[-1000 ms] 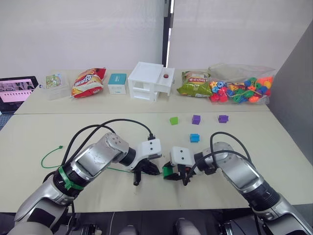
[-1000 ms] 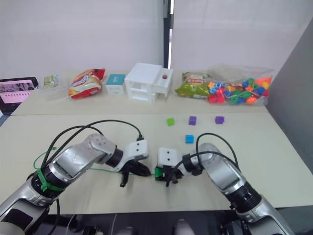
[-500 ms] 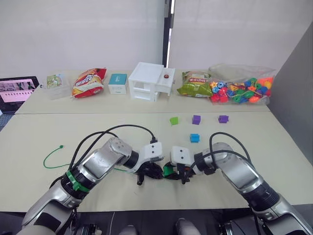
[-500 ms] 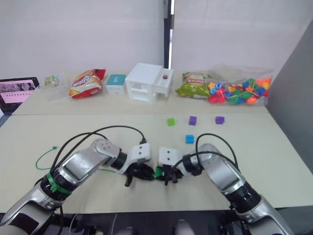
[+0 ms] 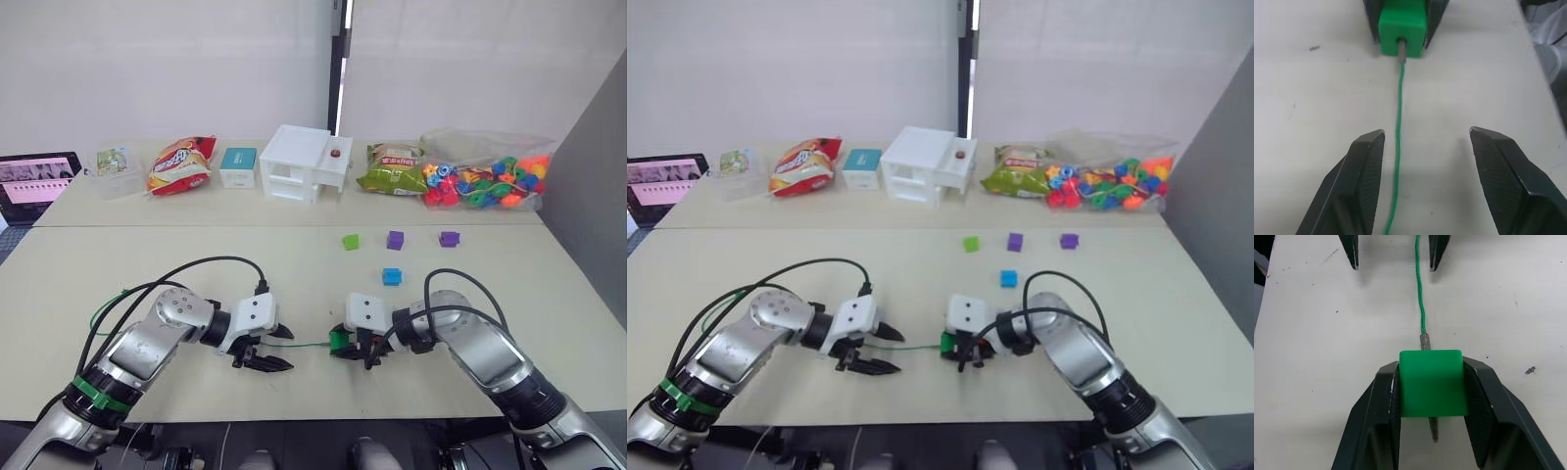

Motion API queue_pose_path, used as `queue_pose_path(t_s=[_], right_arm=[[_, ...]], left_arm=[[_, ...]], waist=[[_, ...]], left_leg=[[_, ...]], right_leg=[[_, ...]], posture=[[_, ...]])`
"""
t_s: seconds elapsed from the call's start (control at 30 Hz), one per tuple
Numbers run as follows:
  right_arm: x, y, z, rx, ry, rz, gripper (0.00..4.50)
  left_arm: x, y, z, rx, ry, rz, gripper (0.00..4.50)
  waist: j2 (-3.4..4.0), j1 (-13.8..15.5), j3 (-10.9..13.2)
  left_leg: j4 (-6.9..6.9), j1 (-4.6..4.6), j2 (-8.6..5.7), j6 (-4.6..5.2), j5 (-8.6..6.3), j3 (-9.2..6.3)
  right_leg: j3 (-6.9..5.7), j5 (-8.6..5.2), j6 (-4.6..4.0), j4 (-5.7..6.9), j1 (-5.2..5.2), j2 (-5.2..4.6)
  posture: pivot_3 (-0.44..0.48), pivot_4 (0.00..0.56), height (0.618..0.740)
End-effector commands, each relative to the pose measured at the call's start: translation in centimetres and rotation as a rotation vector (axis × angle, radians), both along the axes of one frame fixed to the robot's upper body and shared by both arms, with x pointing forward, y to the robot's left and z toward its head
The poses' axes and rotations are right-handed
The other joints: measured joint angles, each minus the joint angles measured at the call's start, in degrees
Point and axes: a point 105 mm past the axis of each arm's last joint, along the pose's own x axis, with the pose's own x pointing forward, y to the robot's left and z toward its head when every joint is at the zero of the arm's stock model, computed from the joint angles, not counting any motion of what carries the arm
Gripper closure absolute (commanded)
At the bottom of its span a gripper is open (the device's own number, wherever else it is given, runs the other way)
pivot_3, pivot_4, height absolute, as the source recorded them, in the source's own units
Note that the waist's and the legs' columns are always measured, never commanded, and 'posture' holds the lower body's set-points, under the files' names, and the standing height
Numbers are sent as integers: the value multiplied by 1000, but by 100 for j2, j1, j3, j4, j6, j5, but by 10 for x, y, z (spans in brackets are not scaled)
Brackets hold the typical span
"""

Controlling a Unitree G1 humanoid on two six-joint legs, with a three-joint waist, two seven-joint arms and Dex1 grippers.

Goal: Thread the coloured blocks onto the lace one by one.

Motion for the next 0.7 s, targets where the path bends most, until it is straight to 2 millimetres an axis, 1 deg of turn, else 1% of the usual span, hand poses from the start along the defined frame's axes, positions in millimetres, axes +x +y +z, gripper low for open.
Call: queue_pose_path(t_s=[0.03, 0.1, 0.17, 0.3, 0.33, 0.6, 0.7], right_arm=[[4, -4, 5, 2, -18, -34, 3312], [3, -3, 5, 3, -18, -34, 3312], [3, -4, 5, 3, -17, -36, 3312], [2, -5, 6, 1, -16, -43, 3312], [2, -5, 6, 1, -15, -44, 3312], [2, -6, 6, 0, -15, -54, 3312], [2, -5, 6, 0, -16, -53, 3312]], left_arm=[[9, -2, -6, 13, -68, 17, 1577], [11, -7, -10, -6, -59, 36, 2144], [6, -10, -12, -18, -43, 6, 2708], [-1, -15, -13, -42, -21, -24, 4138], [-1, -16, -13, -40, -24, -24, 4408], [0, -35, -4, -88, -53, -60, 4458], [1, -49, -3, -100, -65, -83, 4458]], waist=[[0, -4, 0], [1, 1, -1], [0, 0, -2], [0, -7, -2], [0, -8, -2], [0, 5, -2], [0, 5, -2]], left_leg=[[0, 0, 0, 0, 0, 1], [0, 2, 0, 0, 0, 1], [0, 3, 0, 0, 0, 1], [-1, 3, 0, 0, 0, 0], [-1, 3, 0, 0, 0, 0], [-1, 2, 0, 0, 0, 0], [-1, 2, 0, 0, 0, 0]], right_leg=[[0, 0, 0, 1, -1, 0], [0, 0, 0, 4, 0, 0], [0, 0, 0, 4, 2, 0], [0, 0, 0, 5, 0, 0], [0, 0, 0, 5, -1, 0], [0, 0, 0, 4, 0, 0], [0, 0, 0, 4, -1, 0]], posture=[[0, 150, 740], [0, 150, 740], [0, 150, 740], [0, 150, 740], [0, 150, 740], [0, 150, 740], [0, 150, 740]])
